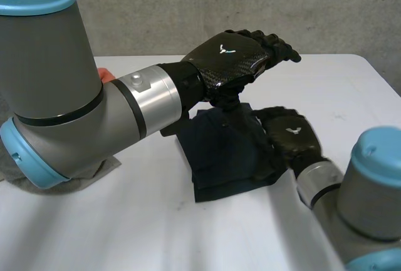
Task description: Fold the laundry.
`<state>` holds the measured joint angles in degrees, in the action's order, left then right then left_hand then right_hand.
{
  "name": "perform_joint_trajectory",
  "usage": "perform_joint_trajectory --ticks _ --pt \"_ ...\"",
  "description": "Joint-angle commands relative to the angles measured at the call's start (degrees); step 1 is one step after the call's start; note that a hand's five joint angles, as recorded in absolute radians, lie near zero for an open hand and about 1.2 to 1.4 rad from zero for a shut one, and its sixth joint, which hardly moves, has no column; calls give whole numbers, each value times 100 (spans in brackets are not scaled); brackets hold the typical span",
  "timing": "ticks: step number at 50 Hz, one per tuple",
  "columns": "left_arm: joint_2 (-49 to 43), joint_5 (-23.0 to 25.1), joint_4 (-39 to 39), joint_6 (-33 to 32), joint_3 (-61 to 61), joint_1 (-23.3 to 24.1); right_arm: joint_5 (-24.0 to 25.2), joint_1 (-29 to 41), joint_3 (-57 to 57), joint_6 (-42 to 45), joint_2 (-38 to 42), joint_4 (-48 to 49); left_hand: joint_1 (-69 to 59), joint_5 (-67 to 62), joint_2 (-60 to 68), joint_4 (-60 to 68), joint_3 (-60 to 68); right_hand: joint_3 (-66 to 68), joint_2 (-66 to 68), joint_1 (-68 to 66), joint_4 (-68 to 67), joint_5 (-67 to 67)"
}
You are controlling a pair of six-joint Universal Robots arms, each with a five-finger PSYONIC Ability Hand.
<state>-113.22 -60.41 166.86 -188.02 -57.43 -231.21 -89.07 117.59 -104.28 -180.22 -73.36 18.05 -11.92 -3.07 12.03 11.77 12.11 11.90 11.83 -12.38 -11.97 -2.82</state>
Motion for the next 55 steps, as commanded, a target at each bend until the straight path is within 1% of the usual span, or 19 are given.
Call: perform_joint_trajectory --ticks 1,5,8,14,18,21,22,25,32,36,40,41,44,45,48,49,52,53,55 --pt "11 -6 22 134 -31 -20 827 -746 513 -1533 786 -811 192 307 -203 -177 -211 -190 -183 238 197 282" --pt "2 -6 49 134 -49 -20 1163 -816 637 -1244 1122 -776 192 307 -203 -177 -211 -190 -183 238 197 282" --pt "2 -6 75 134 -58 -20 1173 -799 742 -1033 1288 -610 192 307 -203 -177 -211 -190 -183 238 197 282" --pt "11 -15 128 134 -93 -38 1164 -711 856 -1006 1412 -346 192 307 -203 -177 -211 -190 -183 238 197 282" --pt "11 -6 154 152 -119 -56 1164 -641 962 -980 1518 -249 192 307 -203 -177 -211 481 488 -433 -474 -389" --pt "37 -15 154 169 -172 -64 1146 -597 1102 -945 1693 -205 192 307 -203 -177 -211 1841 1847 -1793 -1834 -1749" --pt "55 3 154 187 -207 -73 1137 -579 1190 -910 1798 -214 192 307 -203 -177 -211 3578 3584 -3530 -3570 -3486" --pt "98 3 198 213 -303 -82 1111 -614 1339 -918 1922 -249 192 307 -203 -177 -211 6801 6807 -6753 -6793 -6709" --pt "257 3 409 292 -541 -108 900 -939 1647 -1129 1852 -38 192 307 -203 -177 -211 6810 6817 -6762 -6803 -6718" --pt "345 3 576 354 -585 -108 821 -1317 2235 -1155 2071 85 192 307 -203 -177 -211 6810 6817 -6762 -6803 -6718" --pt "389 3 646 459 -550 -108 628 -1870 3289 -1094 2633 -55 192 307 -203 -177 -211 6810 6817 -6762 -6803 -6718" --pt "398 12 664 503 -541 -100 497 -2080 3804 -1050 2886 -247 192 307 -203 -177 -211 6810 6817 -6762 -6803 -6718" --pt "406 12 673 556 -506 -82 268 -2380 4677 -927 3353 -538 192 307 -203 -177 -211 6810 6817 -6762 -6803 -6718" --pt "406 29 690 591 -488 -73 111 -2564 5324 -805 3711 -722 192 307 -203 -177 -211 6810 6817 -6762 -6803 -6718" --pt "406 38 717 617 -480 -47 -145 -2785 6250 -672 4241 -1047 192 307 -203 -177 -211 6810 6817 -6762 -6803 -6718" --pt "406 47 734 618 -479 -29 -250 -2890 6836 -611 4556 -1301 192 307 -203 -177 -211 6810 6817 -6762 -6803 -6718" --pt "389 47 760 626 -488 -12 -313 -2987 7587 -532 4953 -1584 192 307 -203 -177 -211 6810 6817 -6762 -6803 -6718" --pt "363 47 769 626 -488 -3 -356 -3048 8024 -514 5172 -1663 192 307 -203 -177 -211 6810 6817 -6762 -6803 -6718" --pt "354 47 778 618 -480 -3 -392 -3119 8378 -488 5331 -1655 192 307 -203 -177 -211 6810 6817 -6762 -6803 -6718"
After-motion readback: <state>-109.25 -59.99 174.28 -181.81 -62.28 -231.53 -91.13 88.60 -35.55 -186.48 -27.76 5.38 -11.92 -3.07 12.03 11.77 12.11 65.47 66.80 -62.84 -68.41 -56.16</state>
